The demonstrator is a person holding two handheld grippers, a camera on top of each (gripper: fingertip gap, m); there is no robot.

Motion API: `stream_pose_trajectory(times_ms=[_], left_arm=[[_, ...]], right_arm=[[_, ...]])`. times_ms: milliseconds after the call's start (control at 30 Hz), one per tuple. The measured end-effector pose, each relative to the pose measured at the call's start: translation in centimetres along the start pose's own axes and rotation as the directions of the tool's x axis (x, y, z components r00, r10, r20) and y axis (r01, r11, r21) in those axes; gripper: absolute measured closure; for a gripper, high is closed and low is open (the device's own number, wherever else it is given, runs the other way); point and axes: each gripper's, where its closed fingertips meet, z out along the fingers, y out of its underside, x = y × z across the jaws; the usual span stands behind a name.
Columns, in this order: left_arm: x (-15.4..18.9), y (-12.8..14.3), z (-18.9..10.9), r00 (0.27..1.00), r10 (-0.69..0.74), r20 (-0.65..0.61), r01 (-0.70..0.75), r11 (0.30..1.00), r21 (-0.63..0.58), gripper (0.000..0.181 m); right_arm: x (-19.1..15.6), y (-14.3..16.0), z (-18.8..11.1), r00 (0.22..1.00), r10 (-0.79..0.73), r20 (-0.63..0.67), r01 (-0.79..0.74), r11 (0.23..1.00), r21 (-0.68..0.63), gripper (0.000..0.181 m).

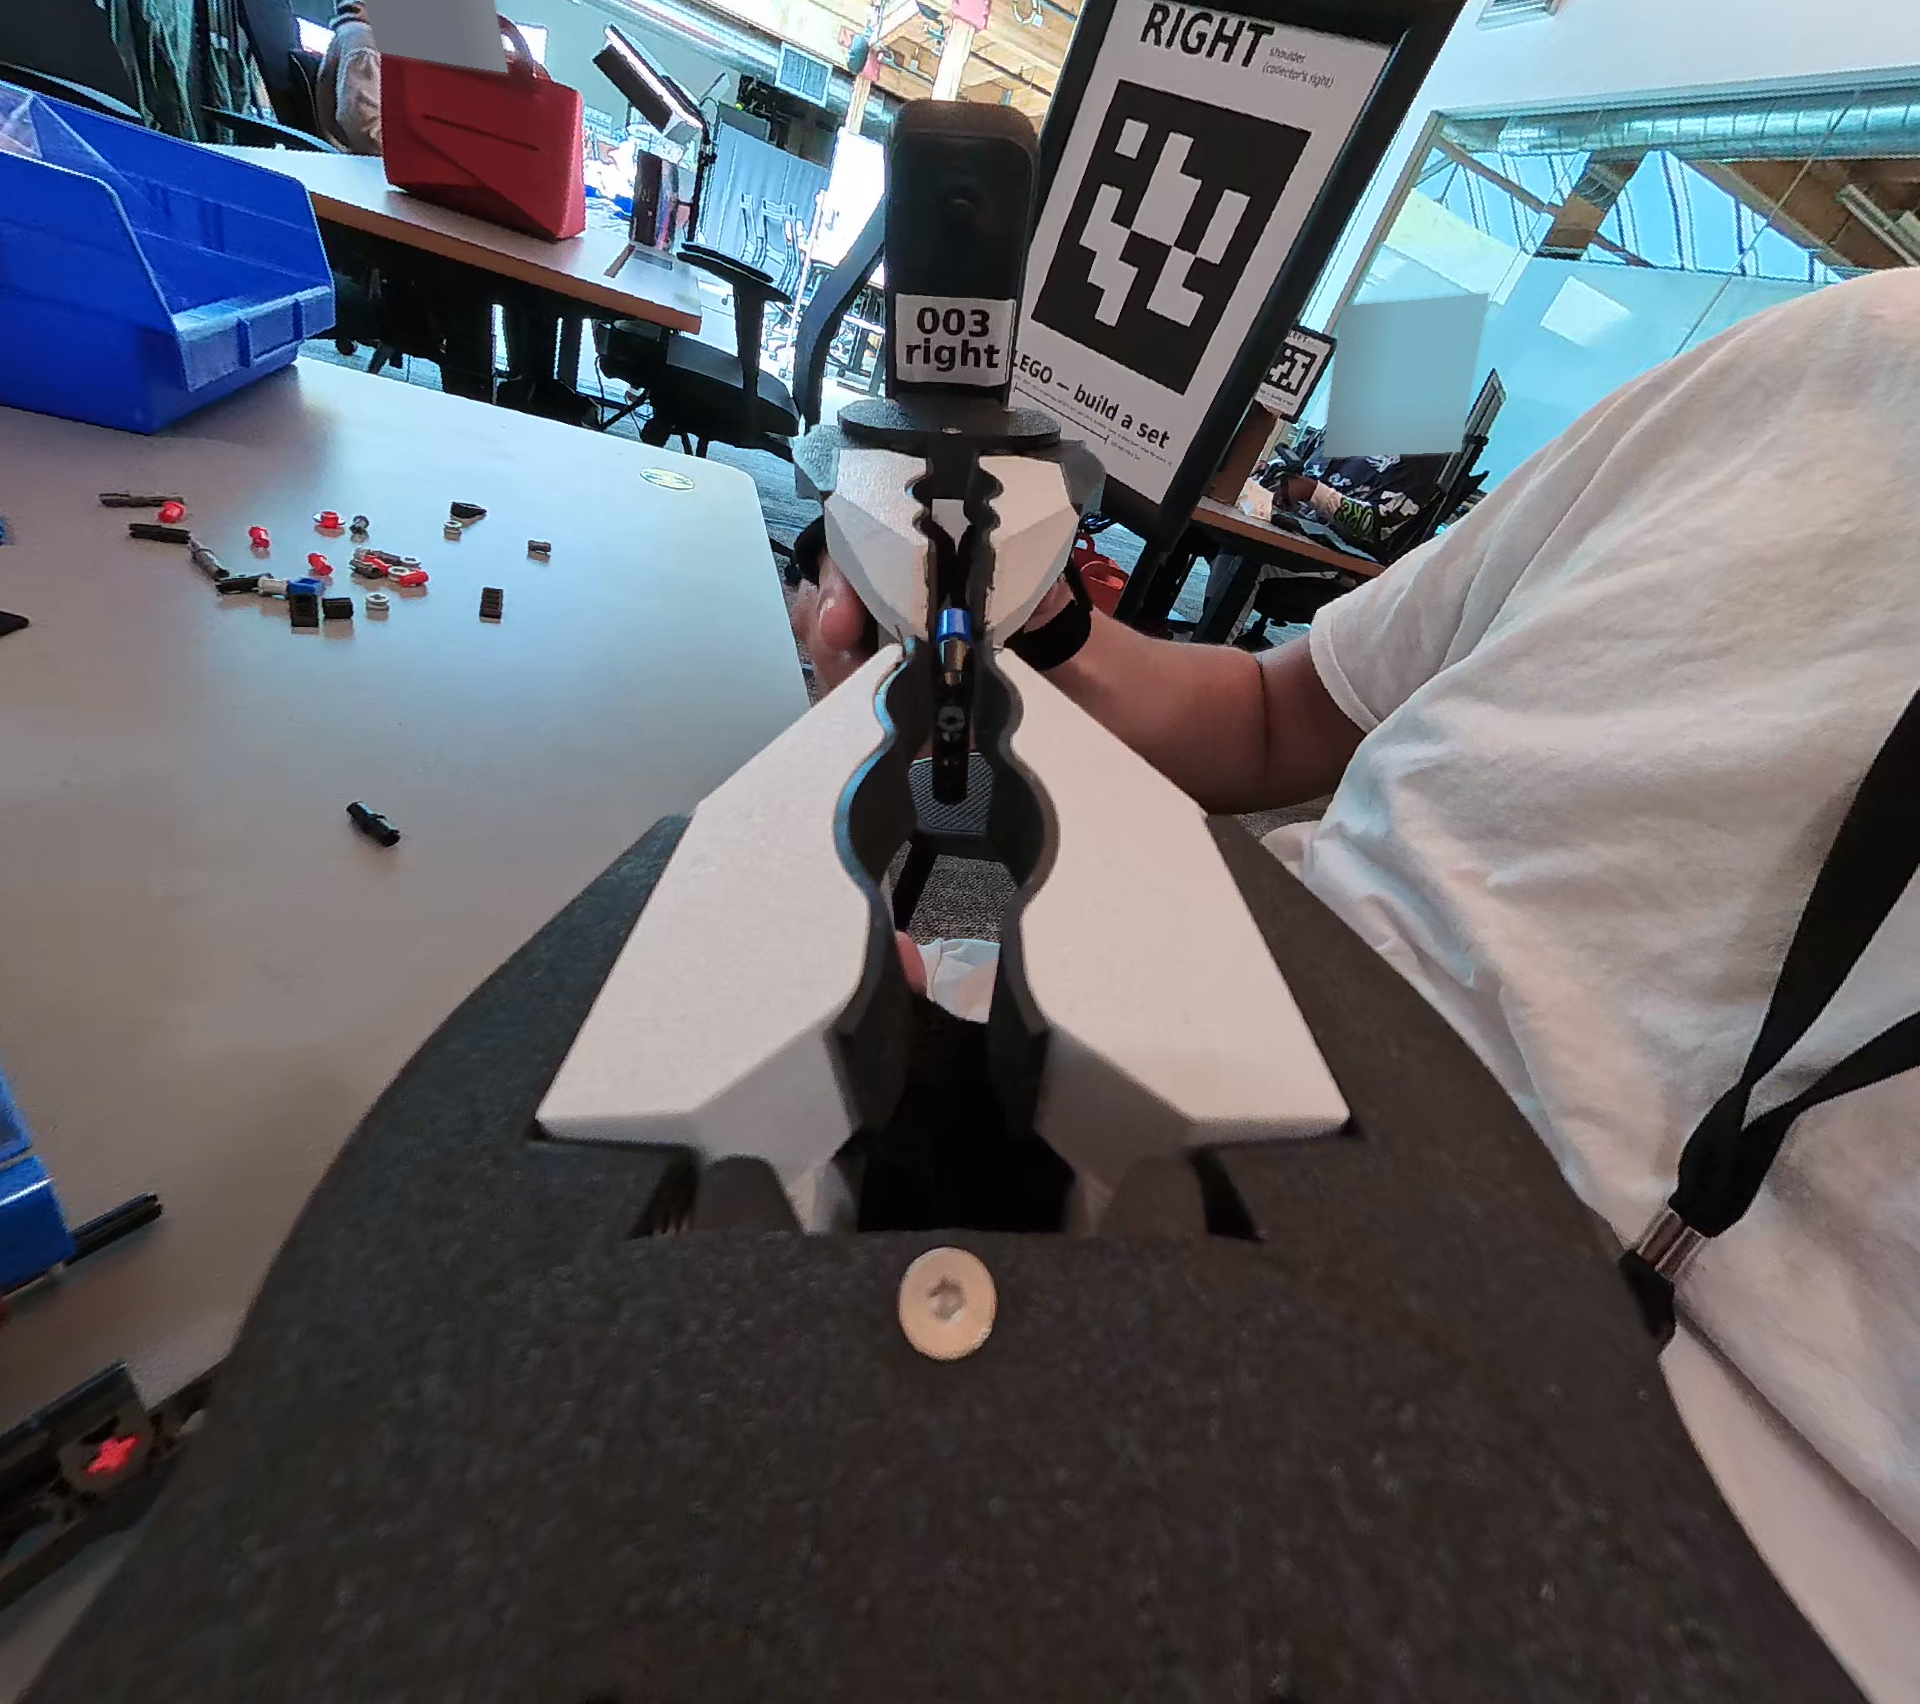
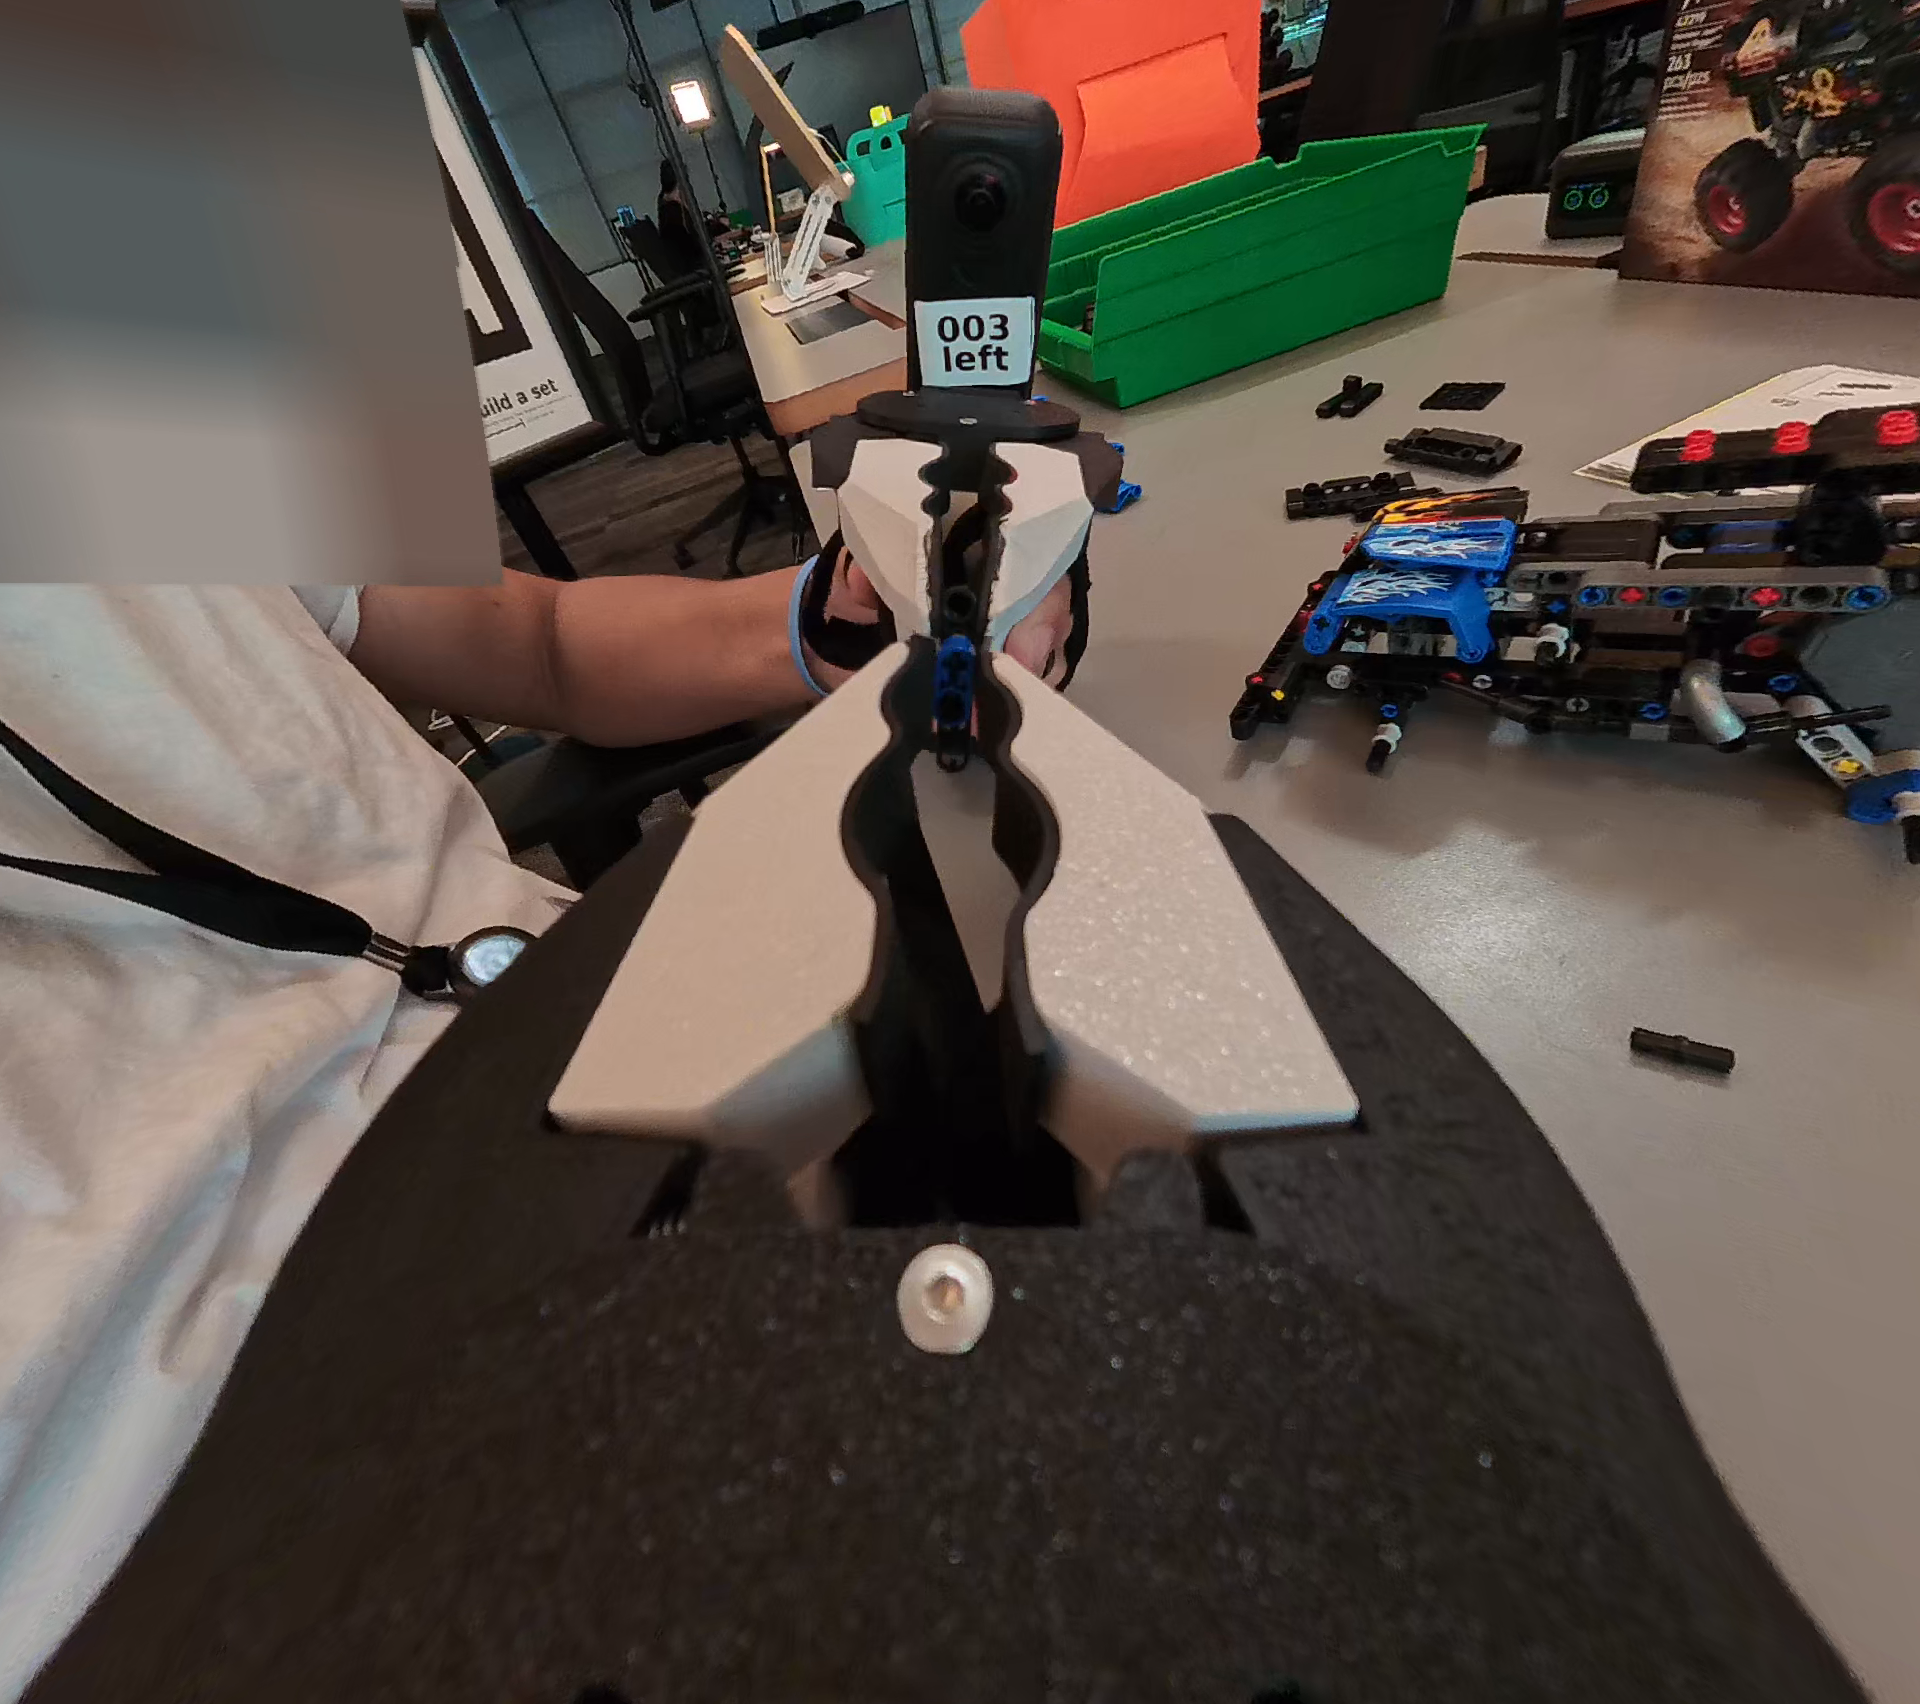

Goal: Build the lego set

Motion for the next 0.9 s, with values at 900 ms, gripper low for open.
stream_pose_trajectory(times_ms=[900], left_arm=[[-0.7,-1.1,-0.7,0.999,0.009,0.039,-0.012,0.997,0.075,0.172]], right_arm=[[0.9,-2.0,0.6,0.994,0.107,0.013,-0.108,0.984,0.144,0.175]])
